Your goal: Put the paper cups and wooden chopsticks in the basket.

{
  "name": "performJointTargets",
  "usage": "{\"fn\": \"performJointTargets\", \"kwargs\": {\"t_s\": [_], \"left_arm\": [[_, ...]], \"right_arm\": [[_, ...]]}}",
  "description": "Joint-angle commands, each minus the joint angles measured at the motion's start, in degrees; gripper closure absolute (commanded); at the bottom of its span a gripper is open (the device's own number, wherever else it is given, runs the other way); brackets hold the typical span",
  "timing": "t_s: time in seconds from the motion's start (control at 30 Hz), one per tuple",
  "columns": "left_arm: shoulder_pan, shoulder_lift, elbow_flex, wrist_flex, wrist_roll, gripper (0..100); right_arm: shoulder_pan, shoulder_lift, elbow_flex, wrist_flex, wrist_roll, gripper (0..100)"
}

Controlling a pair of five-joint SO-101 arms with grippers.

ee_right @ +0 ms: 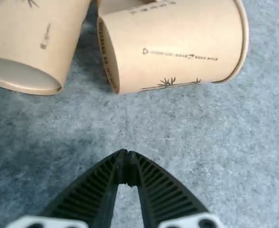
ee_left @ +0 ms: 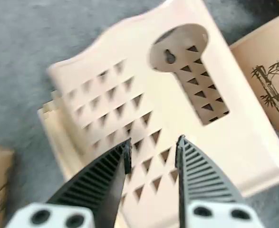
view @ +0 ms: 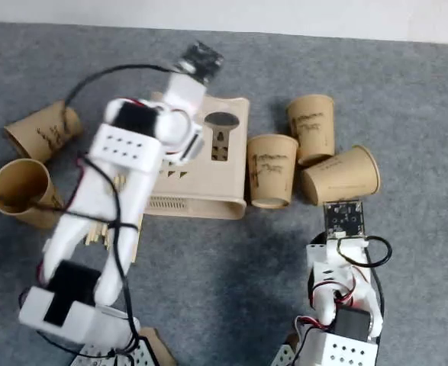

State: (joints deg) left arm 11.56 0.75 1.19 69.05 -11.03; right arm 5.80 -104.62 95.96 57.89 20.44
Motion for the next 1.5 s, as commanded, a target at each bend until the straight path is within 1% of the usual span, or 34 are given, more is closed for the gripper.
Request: {"fn": "performJointTargets", "kwargs": {"t_s": [0.0,0.1,0.33,0.5,0.57,0.63,0.77,0.83,0.9,0.97,1.1,1.23,1.3,1.47], "left_arm": [[2.9,1.5,0.0,-5.9,0.6,82],[4.0,3.9,-1.4,-8.3,0.8,82],[4.0,10.4,-5.1,-8.3,2.4,82],[4.8,9.5,-4.9,-7.9,2.5,82],[5.1,8.1,-5.0,-4.7,3.6,82],[5.3,6.2,-5.1,-1.2,6.4,82],[4.9,1.9,-4.5,3.2,6.9,82],[4.9,0.0,-4.5,6.9,7.6,82],[4.9,-0.6,-4.5,10.4,9.1,82],[4.5,-0.7,-4.2,12.3,9.1,82],[-0.5,-0.8,1.5,11.3,9.1,82],[-5.3,-1.3,9.8,8.6,8.0,82],[-6.1,-1.4,13.3,7.9,5.5,82],[-6.4,-1.4,20.5,5.7,2.9,82]], "right_arm": [[0.8,-0.4,6.5,-0.5,0.2,99.2],[0.8,-0.4,6.5,-0.5,0.3,99.2],[0.7,-0.4,6.5,-0.5,0.4,99.2],[0.7,-0.4,6.6,-0.5,0.4,99.2],[0.7,-0.4,6.7,-0.5,0.4,99.2],[0.7,-0.4,6.7,-0.5,0.4,99.2],[0.7,-0.4,6.8,-0.6,0.4,99.2],[0.7,-0.4,6.8,-0.6,0.4,99.2],[0.7,-0.4,6.8,-0.6,0.4,99.2],[0.7,-0.4,6.8,-0.7,0.4,99.2],[0.7,-0.4,6.8,-2.1,0.3,99.2],[0.6,-0.4,6.8,-2.1,0.2,99.2],[0.6,-0.4,6.8,-2.2,0.2,99.2],[0.6,-0.4,6.7,-2.2,0.2,99.2]]}}
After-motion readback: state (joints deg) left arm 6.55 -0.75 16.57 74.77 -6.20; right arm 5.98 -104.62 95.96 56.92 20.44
